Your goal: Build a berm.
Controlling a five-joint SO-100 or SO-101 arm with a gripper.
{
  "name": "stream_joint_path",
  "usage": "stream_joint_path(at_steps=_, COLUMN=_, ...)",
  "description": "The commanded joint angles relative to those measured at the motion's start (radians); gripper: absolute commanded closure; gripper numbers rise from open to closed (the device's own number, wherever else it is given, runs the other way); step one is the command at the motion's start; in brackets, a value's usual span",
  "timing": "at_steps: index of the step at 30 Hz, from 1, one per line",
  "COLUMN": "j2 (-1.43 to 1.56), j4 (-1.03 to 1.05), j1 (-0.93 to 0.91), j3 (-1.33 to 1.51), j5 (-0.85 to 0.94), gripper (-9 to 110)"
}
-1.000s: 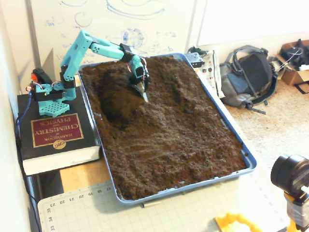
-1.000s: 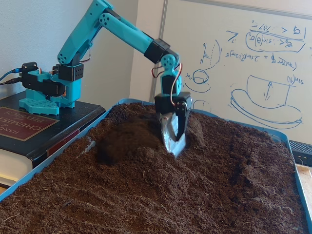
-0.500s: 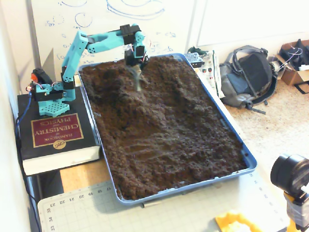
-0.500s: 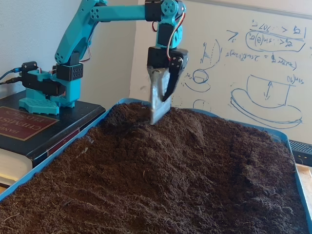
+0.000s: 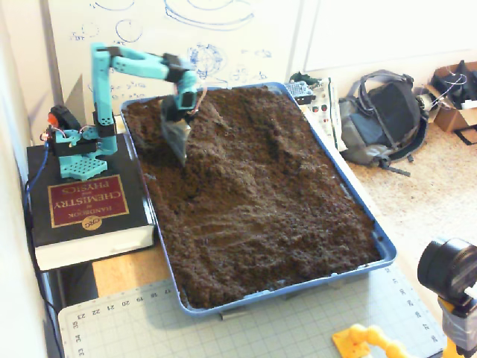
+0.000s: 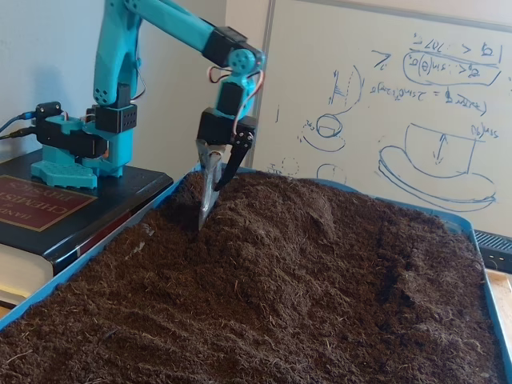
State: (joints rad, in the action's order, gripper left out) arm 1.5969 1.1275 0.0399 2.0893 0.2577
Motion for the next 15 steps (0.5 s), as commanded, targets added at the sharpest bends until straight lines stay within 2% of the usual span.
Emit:
stream_joint_path(at_steps=1, j2=0.130, j4=-0.253, j1=-0.006, j3=0.179, j5=0.015, gripper=101)
stream_joint_path(at_steps=5, j2=0.052, j4=-0.456, j1=0.011, j3=0.325, j5=0.015, gripper=101)
stream_joint_path(at_steps=11, j2=-0.052, j4=-0.480, j1=0.054, j3=0.336, j5=0.008, gripper=101)
stream_joint_path(at_steps=15, j2=-0.066, j4=-0.529, j1=0.069, j3=0.239, j5=-0.002, gripper=101)
